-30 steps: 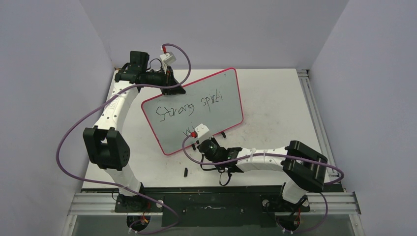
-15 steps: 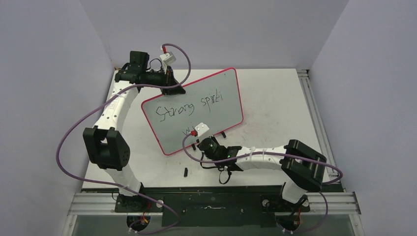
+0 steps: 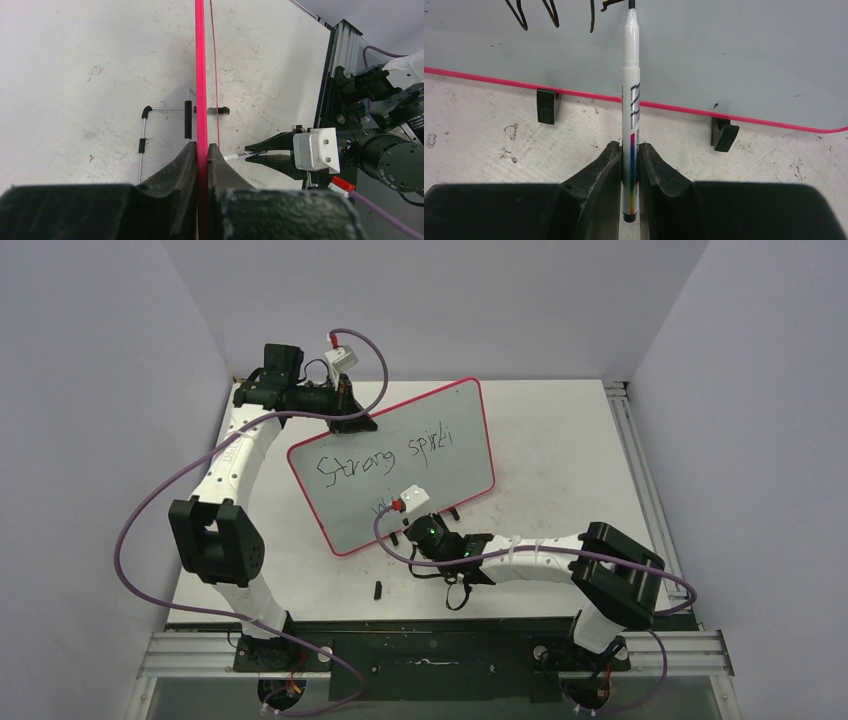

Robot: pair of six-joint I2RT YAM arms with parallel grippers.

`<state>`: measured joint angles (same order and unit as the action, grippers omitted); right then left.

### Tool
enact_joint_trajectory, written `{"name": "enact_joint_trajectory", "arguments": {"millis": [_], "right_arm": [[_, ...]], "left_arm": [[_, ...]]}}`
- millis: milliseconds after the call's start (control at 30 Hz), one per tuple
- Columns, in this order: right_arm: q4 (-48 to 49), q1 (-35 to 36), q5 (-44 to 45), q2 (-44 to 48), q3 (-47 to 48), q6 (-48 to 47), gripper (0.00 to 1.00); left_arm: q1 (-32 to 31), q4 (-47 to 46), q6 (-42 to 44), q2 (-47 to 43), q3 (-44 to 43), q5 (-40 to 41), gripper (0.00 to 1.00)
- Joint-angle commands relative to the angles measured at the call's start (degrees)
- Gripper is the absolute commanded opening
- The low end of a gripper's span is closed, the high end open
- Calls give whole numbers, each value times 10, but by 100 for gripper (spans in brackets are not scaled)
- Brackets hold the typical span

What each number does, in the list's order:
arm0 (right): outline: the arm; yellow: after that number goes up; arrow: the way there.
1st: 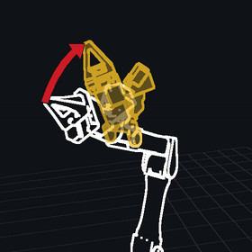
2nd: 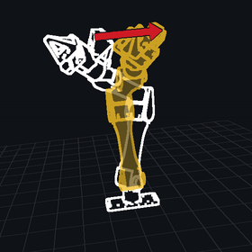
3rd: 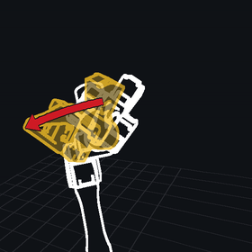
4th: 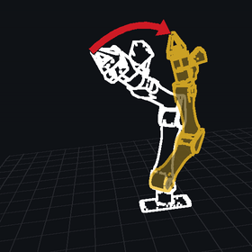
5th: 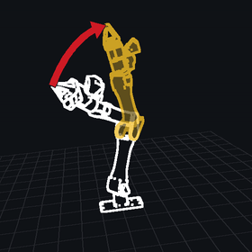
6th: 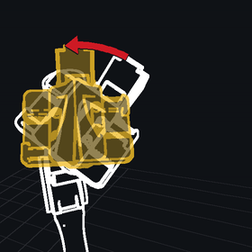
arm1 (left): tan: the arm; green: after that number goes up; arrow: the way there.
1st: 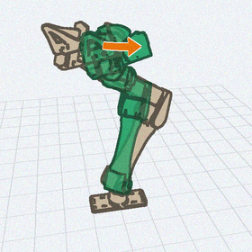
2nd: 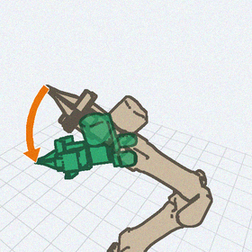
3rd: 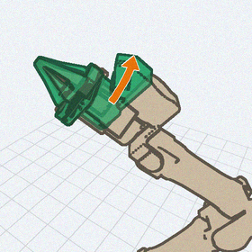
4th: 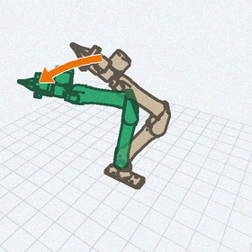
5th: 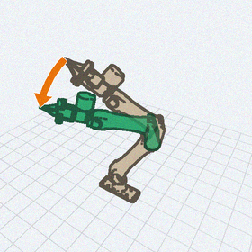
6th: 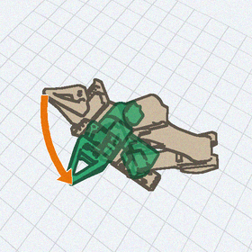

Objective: Write a sentence on the whiteboard

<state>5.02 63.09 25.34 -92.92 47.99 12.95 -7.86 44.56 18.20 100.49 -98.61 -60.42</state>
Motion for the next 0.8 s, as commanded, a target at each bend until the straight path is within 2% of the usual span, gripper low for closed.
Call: {"name": "enact_joint_trajectory", "arguments": {"millis": [0, 367, 767], "right_arm": [[10, -4, 25, 18, 11, 9, 5], [17, 26, 49, 42, 26, -16, 5], [15, 16, 45, 4, 53, -20, 5]], "left_arm": [[-18, 68, 14, 4, 26, 0, 0], [-18, 68, 14, 4, 26, 0, 0], [-18, 68, 13, 2, 26, 0, 0]]}}
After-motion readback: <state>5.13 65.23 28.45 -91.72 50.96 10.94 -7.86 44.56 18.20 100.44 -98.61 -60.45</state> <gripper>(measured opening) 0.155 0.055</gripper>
